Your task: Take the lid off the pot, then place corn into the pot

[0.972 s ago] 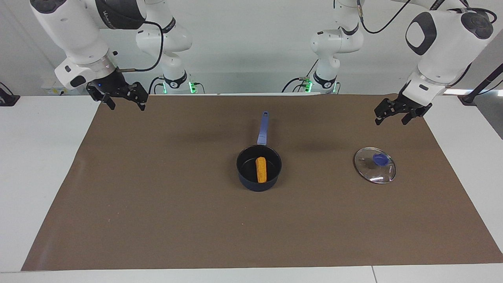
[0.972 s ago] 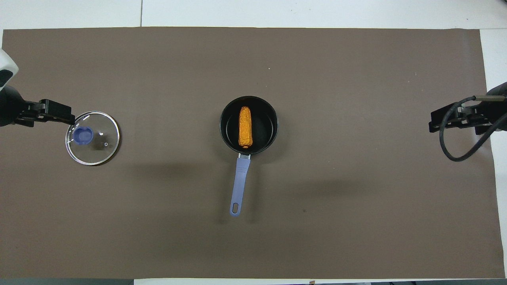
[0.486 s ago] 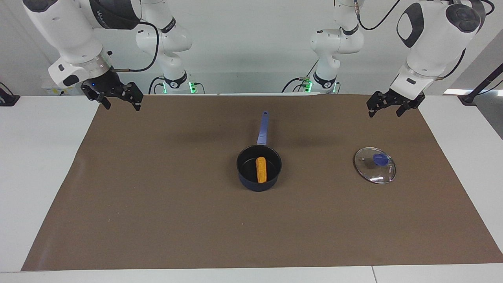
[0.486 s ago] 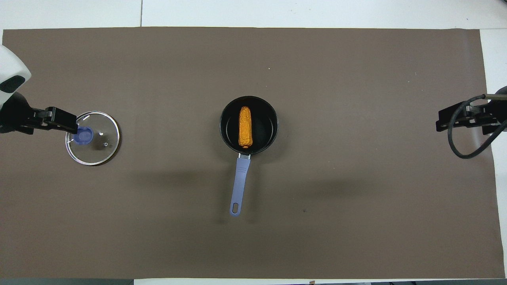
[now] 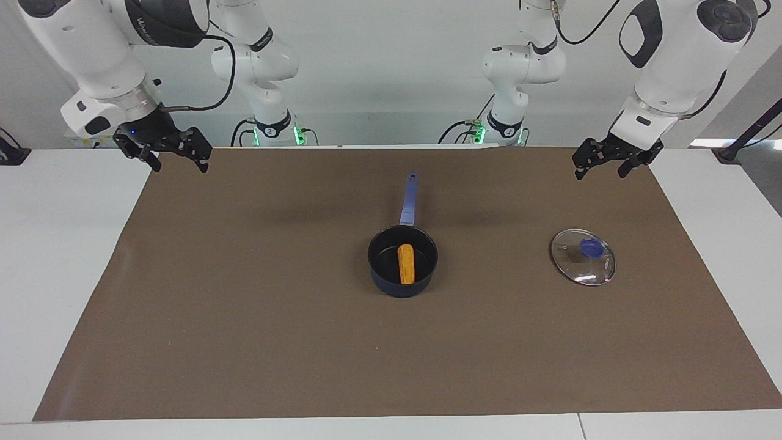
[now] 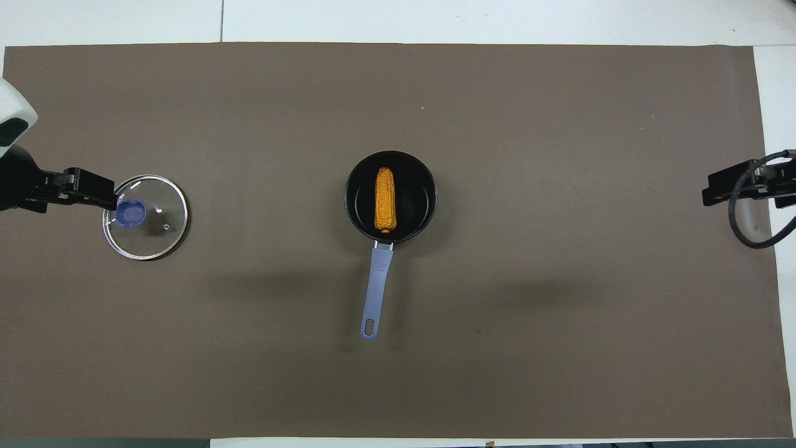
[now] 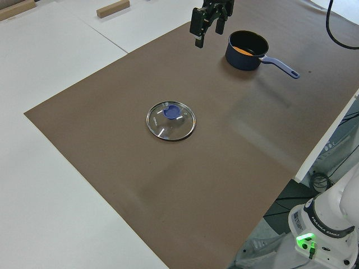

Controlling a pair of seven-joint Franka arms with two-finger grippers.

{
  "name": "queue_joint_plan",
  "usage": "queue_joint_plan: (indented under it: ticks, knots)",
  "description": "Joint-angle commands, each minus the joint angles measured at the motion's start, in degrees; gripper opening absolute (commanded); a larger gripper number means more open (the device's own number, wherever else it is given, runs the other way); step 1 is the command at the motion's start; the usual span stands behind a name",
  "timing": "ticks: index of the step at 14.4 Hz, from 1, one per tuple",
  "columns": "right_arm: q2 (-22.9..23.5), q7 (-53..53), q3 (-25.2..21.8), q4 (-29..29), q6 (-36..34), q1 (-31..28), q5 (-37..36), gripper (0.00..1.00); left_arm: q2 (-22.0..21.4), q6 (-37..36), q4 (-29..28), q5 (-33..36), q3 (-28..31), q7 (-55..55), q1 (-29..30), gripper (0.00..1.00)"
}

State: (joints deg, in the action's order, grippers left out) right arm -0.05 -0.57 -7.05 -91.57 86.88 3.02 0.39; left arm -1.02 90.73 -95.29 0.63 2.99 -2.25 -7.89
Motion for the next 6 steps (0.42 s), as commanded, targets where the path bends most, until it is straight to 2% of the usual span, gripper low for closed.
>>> queue_joint_plan:
  ticks: [1,6]
  knots:
    - [-1.1,-1.4,0.3,-1.4,1.1,-0.6,-0.4,1.00,-1.3,0.5,-0.8,-1.0,-0.8,-0.7,0.9,1.00]
    - [-0.9,-1.5,1.0,-0.7,1.0,-0.4,-3.7,1.00,-1.0,0.7,-0.8,-1.7,-1.8,-0.6,2.2,1.00]
